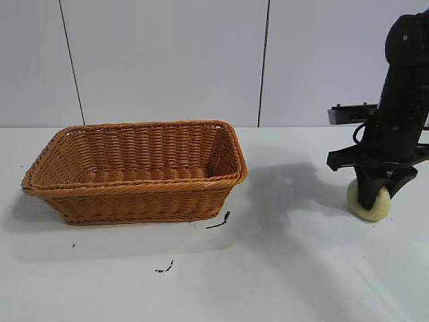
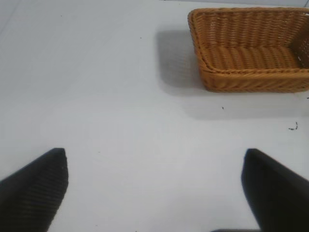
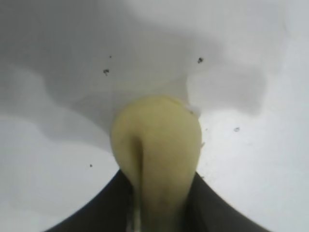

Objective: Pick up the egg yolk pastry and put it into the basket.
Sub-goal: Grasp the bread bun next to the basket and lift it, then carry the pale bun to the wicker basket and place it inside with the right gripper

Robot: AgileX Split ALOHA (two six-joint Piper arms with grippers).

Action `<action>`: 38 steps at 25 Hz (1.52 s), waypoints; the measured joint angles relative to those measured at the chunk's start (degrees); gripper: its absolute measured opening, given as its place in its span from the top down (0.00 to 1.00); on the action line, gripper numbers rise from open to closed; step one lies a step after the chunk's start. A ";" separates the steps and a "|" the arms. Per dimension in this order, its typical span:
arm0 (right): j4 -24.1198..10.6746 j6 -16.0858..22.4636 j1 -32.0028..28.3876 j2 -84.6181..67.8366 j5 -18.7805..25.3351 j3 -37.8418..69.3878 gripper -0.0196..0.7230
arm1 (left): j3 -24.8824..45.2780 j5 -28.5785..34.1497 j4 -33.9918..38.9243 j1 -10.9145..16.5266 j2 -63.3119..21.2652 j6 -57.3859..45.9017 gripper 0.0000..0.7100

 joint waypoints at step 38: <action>0.01 2.02 31.25 22.40 15.62 -50.30 0.79 | 0.00 0.00 0.00 0.00 0.00 0.00 0.02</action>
